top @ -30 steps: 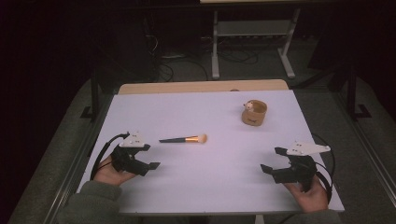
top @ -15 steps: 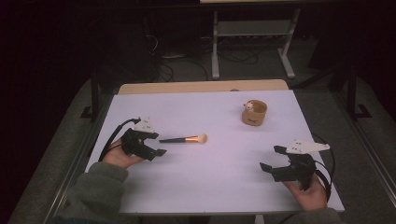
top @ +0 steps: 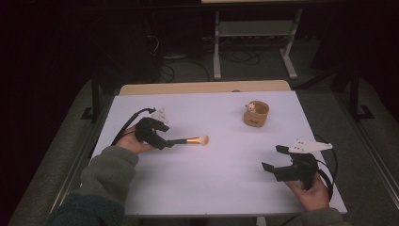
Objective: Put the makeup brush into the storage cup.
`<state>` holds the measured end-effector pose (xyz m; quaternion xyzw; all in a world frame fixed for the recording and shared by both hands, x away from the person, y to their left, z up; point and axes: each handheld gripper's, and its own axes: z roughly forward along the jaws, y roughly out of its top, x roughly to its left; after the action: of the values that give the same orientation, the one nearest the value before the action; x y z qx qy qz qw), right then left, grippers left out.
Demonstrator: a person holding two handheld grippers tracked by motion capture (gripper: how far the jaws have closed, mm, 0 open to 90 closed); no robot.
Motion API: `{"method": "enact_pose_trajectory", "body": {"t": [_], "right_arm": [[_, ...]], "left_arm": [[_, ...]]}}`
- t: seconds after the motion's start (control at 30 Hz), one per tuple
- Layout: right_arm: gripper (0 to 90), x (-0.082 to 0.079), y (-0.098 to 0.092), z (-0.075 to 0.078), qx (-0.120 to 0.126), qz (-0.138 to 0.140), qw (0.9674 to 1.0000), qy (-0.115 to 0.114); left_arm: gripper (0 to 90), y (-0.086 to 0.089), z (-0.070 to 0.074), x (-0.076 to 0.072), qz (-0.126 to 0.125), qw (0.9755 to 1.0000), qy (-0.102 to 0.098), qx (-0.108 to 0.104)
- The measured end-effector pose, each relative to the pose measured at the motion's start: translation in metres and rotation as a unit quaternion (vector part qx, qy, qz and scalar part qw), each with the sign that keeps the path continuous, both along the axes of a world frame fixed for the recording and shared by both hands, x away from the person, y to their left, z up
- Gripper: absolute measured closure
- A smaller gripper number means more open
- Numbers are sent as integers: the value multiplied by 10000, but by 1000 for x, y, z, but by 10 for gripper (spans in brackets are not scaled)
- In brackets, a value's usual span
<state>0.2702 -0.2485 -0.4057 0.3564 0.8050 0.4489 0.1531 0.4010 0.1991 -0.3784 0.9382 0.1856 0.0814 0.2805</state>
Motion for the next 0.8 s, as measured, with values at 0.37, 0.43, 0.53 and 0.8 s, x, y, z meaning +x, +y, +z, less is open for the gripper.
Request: {"method": "enact_pose_trajectory", "body": {"t": [0.37, 0.43, 0.53, 0.8], "right_arm": [[147, 2, 5, 0, -14, 52, 10000, 22], [147, 1, 5, 1, -2, 47, 10000, -2], [147, 1, 4, 1, 9, 34, 10000, -16], [147, 1, 4, 1, 10, 46, 10000, -12]], "left_arm": [[419, -24, -24, 24, -224, 9981, 461, 339], [462, -25, -30, 28, -224, 9975, 526, 427], [494, -26, -36, 32, -225, 9969, 580, 486], [677, -36, -42, 33, -453, 9938, 578, 838]]}}
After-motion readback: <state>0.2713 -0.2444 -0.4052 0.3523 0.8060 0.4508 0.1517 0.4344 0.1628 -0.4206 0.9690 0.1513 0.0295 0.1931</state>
